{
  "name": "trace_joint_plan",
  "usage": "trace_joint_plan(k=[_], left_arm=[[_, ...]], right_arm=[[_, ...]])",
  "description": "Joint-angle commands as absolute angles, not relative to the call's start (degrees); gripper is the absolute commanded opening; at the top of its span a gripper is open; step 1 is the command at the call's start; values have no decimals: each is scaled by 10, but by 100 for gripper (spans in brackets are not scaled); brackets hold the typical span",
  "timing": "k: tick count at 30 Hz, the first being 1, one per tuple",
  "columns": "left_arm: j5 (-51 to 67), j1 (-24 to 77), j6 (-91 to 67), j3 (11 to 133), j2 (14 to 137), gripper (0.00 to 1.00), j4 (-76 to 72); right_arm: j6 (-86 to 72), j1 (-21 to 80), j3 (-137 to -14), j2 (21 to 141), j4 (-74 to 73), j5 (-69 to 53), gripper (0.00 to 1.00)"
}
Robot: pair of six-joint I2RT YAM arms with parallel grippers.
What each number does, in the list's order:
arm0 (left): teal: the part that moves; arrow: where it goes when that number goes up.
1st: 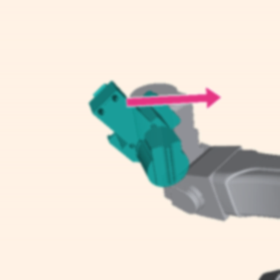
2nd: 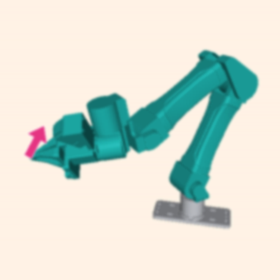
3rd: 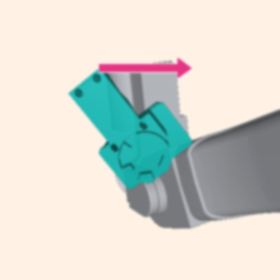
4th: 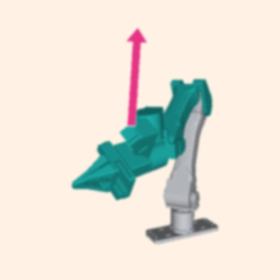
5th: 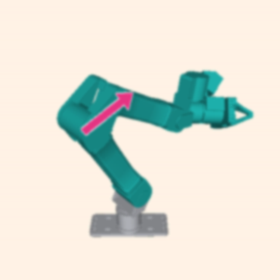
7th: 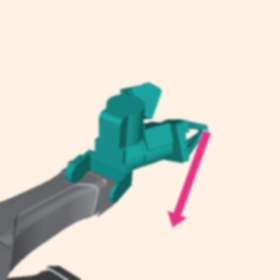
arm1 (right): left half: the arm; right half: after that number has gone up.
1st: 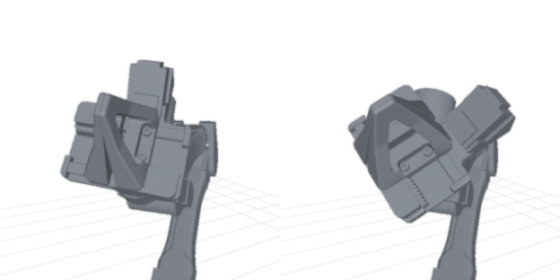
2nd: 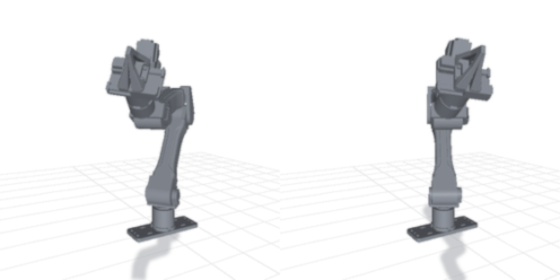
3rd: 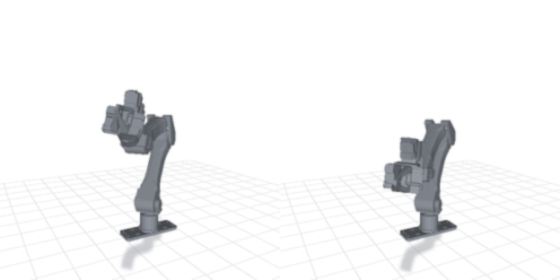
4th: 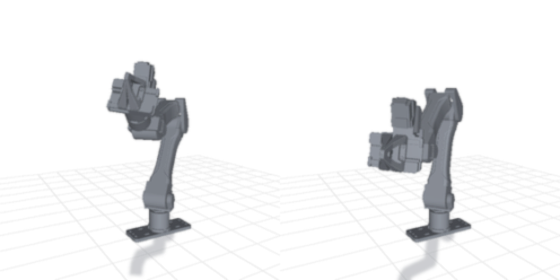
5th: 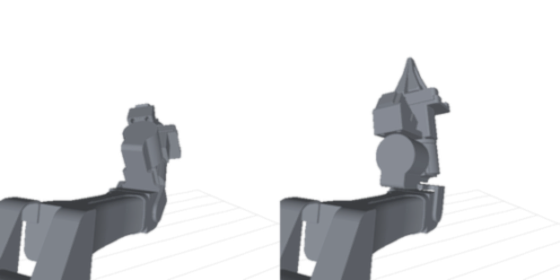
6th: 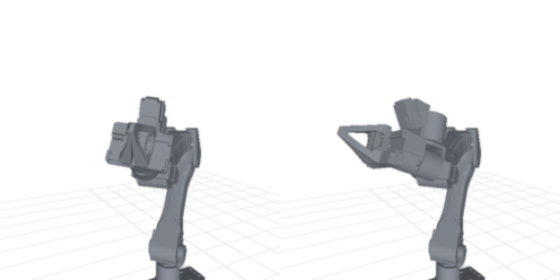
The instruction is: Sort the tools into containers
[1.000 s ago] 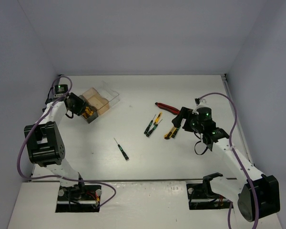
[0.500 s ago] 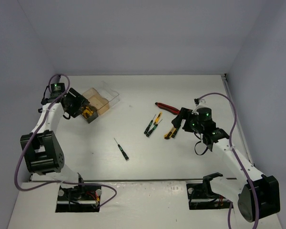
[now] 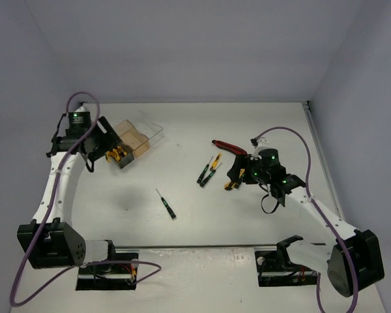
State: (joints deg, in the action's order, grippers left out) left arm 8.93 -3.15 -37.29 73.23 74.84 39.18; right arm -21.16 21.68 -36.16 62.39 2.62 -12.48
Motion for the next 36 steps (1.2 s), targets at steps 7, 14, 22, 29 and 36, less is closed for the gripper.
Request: trace_joint_plan(k=[7, 14, 22, 29, 36], left_arm=[[4, 178, -430, 622, 654, 72, 420], [-105, 376, -579, 551, 686, 71, 406], [-125, 424, -666, 522, 766, 68, 365], [-74, 425, -672, 531, 878, 52, 310], [-54, 429, -689, 513, 908, 19, 297]], right_arm=[[-175, 344, -427, 708, 42, -50, 73], [-183, 345, -430, 707, 42, -23, 74], [-186, 345, -408, 691, 43, -16, 75], [-183, 345, -387, 659, 43, -17, 75], [-182, 345, -370, 634, 44, -13, 76]])
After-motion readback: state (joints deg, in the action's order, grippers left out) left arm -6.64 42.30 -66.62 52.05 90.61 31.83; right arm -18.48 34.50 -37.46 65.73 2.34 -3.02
